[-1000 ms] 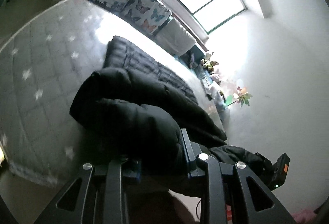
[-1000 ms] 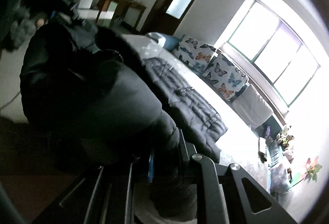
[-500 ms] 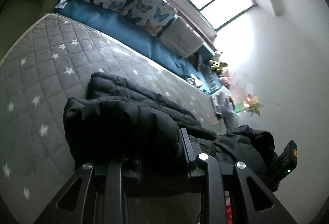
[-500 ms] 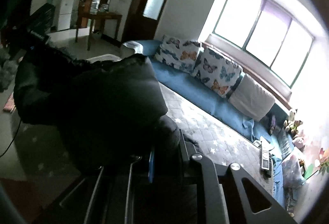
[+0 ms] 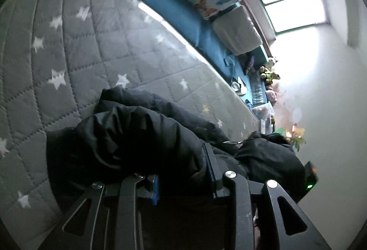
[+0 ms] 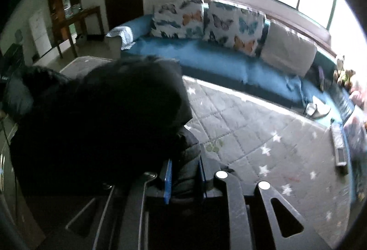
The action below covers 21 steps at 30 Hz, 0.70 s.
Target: Fold large clothes
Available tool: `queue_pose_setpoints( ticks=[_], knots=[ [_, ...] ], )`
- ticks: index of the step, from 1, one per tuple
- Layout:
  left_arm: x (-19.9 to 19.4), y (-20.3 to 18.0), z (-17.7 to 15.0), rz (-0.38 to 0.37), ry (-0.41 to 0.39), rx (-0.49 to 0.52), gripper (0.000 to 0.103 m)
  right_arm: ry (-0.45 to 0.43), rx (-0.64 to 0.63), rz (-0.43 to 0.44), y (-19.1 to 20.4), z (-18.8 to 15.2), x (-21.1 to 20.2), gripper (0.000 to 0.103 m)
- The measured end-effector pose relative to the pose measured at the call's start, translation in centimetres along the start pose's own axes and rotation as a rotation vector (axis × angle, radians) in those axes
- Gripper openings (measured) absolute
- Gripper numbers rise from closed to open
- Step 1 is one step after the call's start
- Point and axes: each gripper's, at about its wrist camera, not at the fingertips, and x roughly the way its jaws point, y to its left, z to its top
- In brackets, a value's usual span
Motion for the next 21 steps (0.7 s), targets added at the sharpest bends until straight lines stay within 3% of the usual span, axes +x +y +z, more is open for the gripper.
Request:
queue_pose_setpoints(
  ticks=[6, 13, 17, 21],
  knots=[
    [2.3, 2.2, 2.7, -0.053, 0.039, -0.102, 0.038, 0.06, 0.026, -0.006, -0.5, 0.2, 1.7, 0.033],
    [0.4, 0.7, 4.1, -0.165, 0.013, -0.082, 0.046, -0.103, 0.173, 0.088, -2.6, 2.2, -3.3, 0.034],
    [-2.2, -0.6, 4.3, -0.191, -0.068, -0.045, 0.05, -0.141, 0.101, 0.088, -0.9, 3.0, -5.8, 0.034],
    [-4.1, -2.8, 4.3, -0.166, -0.107, 0.022, 0.053, -0.076, 0.016, 0.125, 2.1, 3.8, -4.2, 0.034]
  ],
)
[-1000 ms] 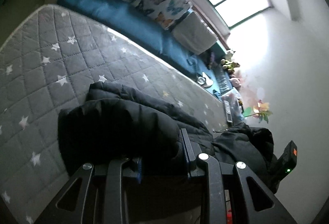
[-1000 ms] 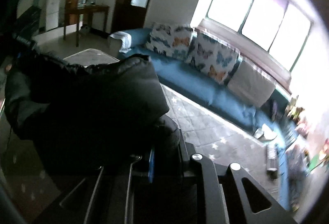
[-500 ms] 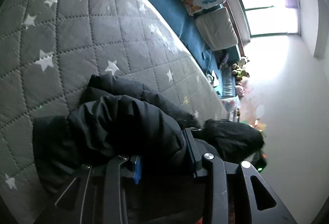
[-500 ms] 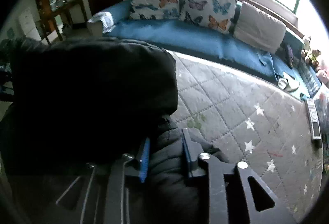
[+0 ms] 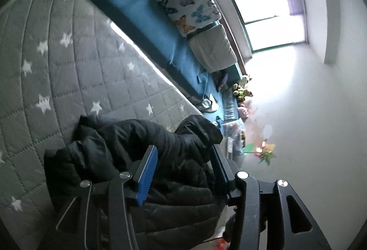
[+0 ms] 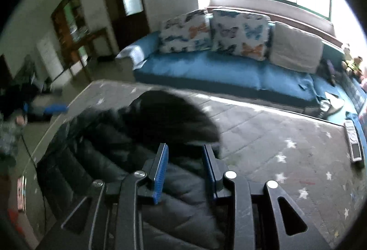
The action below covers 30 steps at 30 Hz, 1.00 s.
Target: Fold large clothes
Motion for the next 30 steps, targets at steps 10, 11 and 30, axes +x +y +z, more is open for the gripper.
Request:
queue_pose_setpoints(
  ticks=[10, 11, 30],
  knots=[
    [7.9, -5.5, -3.7, 0.024, 0.158, 0.2, 0.053, 0.244, 0.101, 0.048, -0.8, -1.3, 10.0, 0.034],
    [8.9, -5.7, -3.9, 0.033, 0.171, 0.201, 0.053, 0.242, 0.111, 0.059, -1.1, -1.1, 9.8, 0.034],
    [11.4, 2.5, 0.9, 0.023, 0.186, 0.01, 0.046, 0.166, 0.21, 0.034, -7.7, -3.5, 5.4, 0.032]
  ],
)
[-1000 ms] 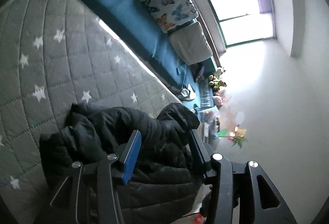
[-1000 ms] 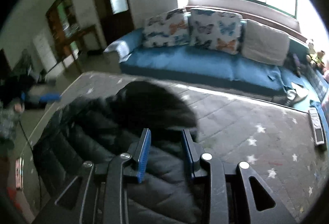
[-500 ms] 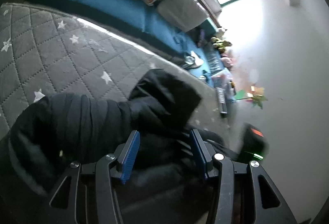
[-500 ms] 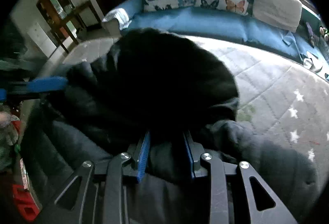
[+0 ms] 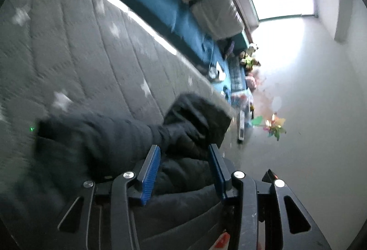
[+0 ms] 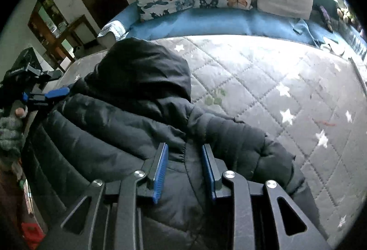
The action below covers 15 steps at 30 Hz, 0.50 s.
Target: Fold large clothes
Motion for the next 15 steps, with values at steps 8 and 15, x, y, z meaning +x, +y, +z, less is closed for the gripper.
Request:
queue_pose_setpoints(
  ticks=[8, 15],
  knots=[
    [-6.5, -1.1, -1.8, 0.037, -0.071, 0.097, 0.047, -0.056, 0.017, -0.048, -1.0, -1.1, -2.4, 0.034],
    [-6.4, 0.4, -2.5, 0.032, -0.039, 0.084, 0.047, -0.034, 0.055, -0.045, -2.2, -1.1, -0.4, 0.034]
  ],
)
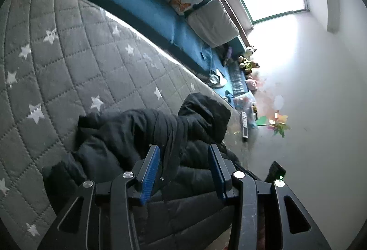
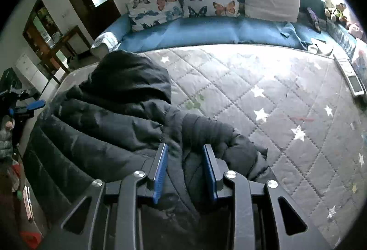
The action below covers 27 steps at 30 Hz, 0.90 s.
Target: Fold large clothes
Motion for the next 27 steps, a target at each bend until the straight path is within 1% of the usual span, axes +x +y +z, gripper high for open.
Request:
queue_pose_setpoints(
  ticks=[3, 8, 11, 13, 16, 17, 20, 22, 24, 26, 27],
  knots=[
    [0.1, 1.5, -0.1, 0.027, -0.01, -0.018, 0.047, -0.001, -0.008, -0.004, -0.4, -0.4, 0.2, 0.034],
    [0.9, 4.7, -0.3, 0.021, -0.019, -0.084, 0.046, 0.005, 0.0, 0.005, -0.9, -0.6, 1.1, 0.034],
    [1.3, 5.2, -0.9, 0.03, -0.019, -0.098, 0.046, -0.001, -0.012, -0.021, -0.5, -0.7, 0.6, 0.034],
    [0.4, 4.5, -1.4, 0.049, -0.03, -0.082, 0.046, -0.03, -0.043, -0.051, 0.4, -0.9, -0.7, 0.034],
    [-1.8, 2.8, -2.6, 0.079, -0.055, -0.026, 0.046, -0.076, -0.044, -0.053, 1.3, -1.6, -3.4, 0.034],
    [-2.5, 2.3, -3.1, 0.08, -0.061, -0.008, 0.047, -0.087, -0.041, -0.046, 1.5, -1.9, -4.5, 0.034],
    [-4.7, 0.4, -5.1, 0.092, -0.082, 0.069, 0.047, -0.082, -0.051, -0.007, 2.2, -3.2, -6.8, 0.034],
    [-5.4, -0.3, -6.7, 0.102, -0.081, 0.115, 0.047, -0.063, -0.062, -0.01, 2.5, -4.3, -7.5, 0.034],
    [-5.3, -0.4, -7.9, 0.122, -0.071, 0.129, 0.047, -0.039, -0.056, -0.018, 2.5, -5.4, -7.5, 0.034],
    [-4.4, 0.6, -8.8, 0.149, -0.05, 0.119, 0.047, 0.012, -0.039, -0.021, 2.1, -6.5, -6.3, 0.034],
    [-4.0, 1.1, -9.1, 0.15, -0.047, 0.107, 0.046, 0.033, -0.031, -0.032, 1.8, -7.1, -5.6, 0.034]
  ],
)
